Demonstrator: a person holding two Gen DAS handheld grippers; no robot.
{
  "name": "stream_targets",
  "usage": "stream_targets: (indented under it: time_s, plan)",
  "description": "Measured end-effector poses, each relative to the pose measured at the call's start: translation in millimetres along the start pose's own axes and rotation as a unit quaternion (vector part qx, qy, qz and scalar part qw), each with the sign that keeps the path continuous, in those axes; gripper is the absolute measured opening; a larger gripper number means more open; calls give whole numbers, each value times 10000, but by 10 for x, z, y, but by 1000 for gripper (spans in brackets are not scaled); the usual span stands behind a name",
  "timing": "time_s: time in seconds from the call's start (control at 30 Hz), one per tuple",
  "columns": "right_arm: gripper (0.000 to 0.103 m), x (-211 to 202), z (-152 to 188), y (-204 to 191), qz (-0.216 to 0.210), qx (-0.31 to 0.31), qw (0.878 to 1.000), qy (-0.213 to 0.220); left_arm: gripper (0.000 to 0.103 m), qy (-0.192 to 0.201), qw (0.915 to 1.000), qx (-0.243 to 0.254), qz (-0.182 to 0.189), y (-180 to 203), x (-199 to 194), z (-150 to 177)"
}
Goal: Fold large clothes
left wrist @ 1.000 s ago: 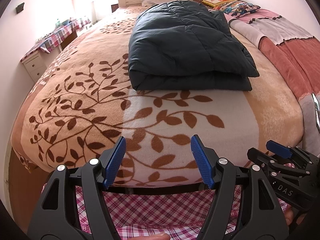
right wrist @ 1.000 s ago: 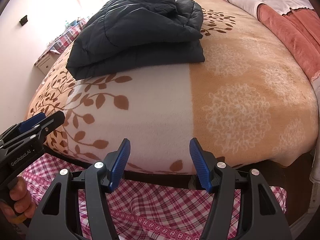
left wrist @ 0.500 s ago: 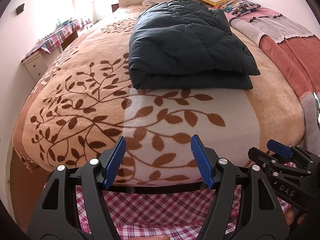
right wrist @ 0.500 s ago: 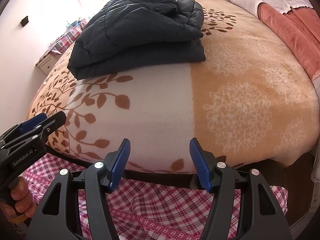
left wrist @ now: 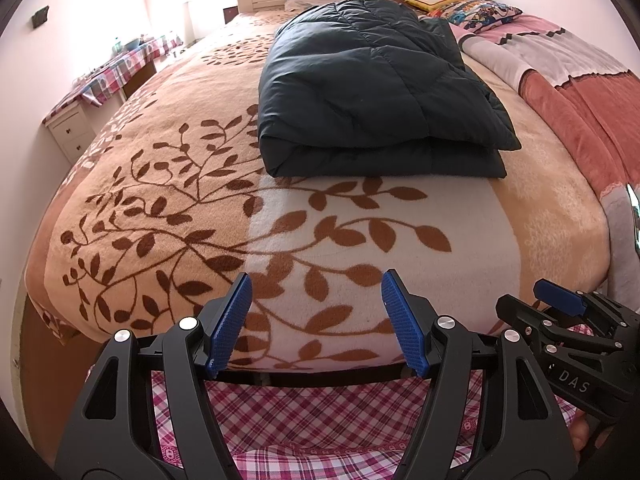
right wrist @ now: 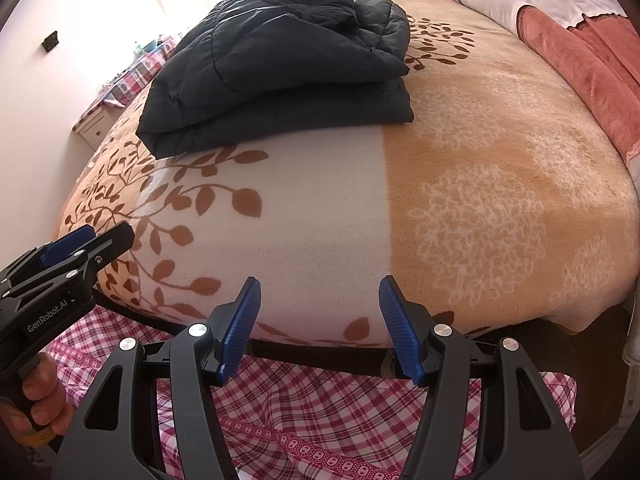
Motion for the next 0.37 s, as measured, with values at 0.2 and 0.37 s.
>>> stream_targets:
  time_s: [0.2, 0.37]
  plan:
    - [61, 0, 2, -3, 1, 1, 10000, -2, 67, -59, 10000, 27, -7, -6, 24, 18]
    - [61, 1, 3, -4, 2, 7, 10000, -4, 67, -73, 10000, 30, -11, -10, 33, 16]
Point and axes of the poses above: each gripper's, at about its wrist camera, not at the fingertips, and x roughly the way its jaws point, y to its right, z to its underside, the point moved 5 cm from there along x, roughly the way its jaws point
